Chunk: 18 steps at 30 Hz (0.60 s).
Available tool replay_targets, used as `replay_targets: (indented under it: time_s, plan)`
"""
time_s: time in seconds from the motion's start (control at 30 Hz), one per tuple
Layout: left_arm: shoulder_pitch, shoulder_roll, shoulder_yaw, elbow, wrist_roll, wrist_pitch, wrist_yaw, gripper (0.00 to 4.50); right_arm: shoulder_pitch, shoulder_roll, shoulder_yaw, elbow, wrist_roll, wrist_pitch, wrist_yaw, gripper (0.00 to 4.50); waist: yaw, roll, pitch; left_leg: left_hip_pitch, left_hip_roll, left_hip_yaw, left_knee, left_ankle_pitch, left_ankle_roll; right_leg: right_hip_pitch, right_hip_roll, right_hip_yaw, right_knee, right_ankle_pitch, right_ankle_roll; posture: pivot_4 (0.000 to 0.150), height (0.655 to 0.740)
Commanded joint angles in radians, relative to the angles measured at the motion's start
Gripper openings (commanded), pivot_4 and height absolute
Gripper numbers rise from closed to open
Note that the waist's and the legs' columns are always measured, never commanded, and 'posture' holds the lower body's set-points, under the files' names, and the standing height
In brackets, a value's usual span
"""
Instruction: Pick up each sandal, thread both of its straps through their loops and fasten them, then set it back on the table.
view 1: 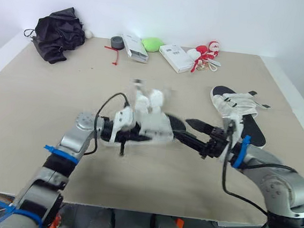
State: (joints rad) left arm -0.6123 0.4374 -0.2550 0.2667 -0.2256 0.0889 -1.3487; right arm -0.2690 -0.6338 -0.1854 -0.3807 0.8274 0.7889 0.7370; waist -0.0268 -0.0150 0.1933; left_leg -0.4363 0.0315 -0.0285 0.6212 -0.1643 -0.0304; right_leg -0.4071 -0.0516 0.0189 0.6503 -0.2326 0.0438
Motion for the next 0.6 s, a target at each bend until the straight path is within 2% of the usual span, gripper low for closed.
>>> replay_targets:
  time_s: [0.03,0.1,0.2,0.23,0.4,0.6]
  plan:
    - [0.012,0.052,-0.006,-0.033,-0.023,0.058,-0.069,0.0,0.026,-0.061,-0.082,-0.016,0.075,-0.002,0.105,2.73,0.001,0.0,0.0,0.001,0.001,0.0,0.0,0.001,0.002,0.0,0.001,0.0,0.0,-0.001,0.001,0.15,0.74]
    - [0.002,0.046,-0.002,-0.024,-0.033,0.078,-0.062,0.0,0.03,-0.087,-0.087,0.0,0.079,-0.001,0.13,1.75,0.001,0.0,0.0,0.002,0.001,0.0,0.001,0.003,0.005,0.001,0.001,0.0,0.0,-0.001,0.004,0.15,0.74]
    - [-0.01,0.031,-0.007,-0.015,-0.023,0.069,-0.049,0.0,0.031,-0.126,-0.053,0.021,0.057,0.002,0.178,0.28,0.001,0.0,0.0,0.002,0.001,0.0,0.003,0.006,0.009,0.002,0.001,0.0,0.0,0.0,-0.001,0.15,0.74]
    - [-0.009,0.028,-0.01,-0.016,-0.022,0.066,-0.053,0.0,0.031,-0.137,-0.036,0.03,0.048,0.001,0.197,0.08,0.002,0.0,0.0,0.001,0.001,0.001,0.004,0.007,0.01,0.002,0.001,0.001,0.0,0.001,-0.001,0.15,0.74]
    - [0.002,0.029,-0.028,-0.018,-0.014,0.053,-0.085,0.0,-0.016,-0.189,0.106,0.129,-0.061,-0.027,0.308,0.08,0.004,0.0,0.0,0.0,0.001,0.001,0.007,0.007,0.01,0.002,0.001,0.002,0.0,0.002,0.0,0.15,0.74]
    - [-0.016,0.036,-0.024,0.021,-0.01,0.025,-0.117,0.0,-0.168,-0.187,0.318,0.353,-0.289,-0.126,0.399,0.08,0.005,0.0,0.0,-0.001,0.0,0.002,0.008,0.007,0.01,0.001,0.002,0.003,0.0,0.003,0.001,0.15,0.74]
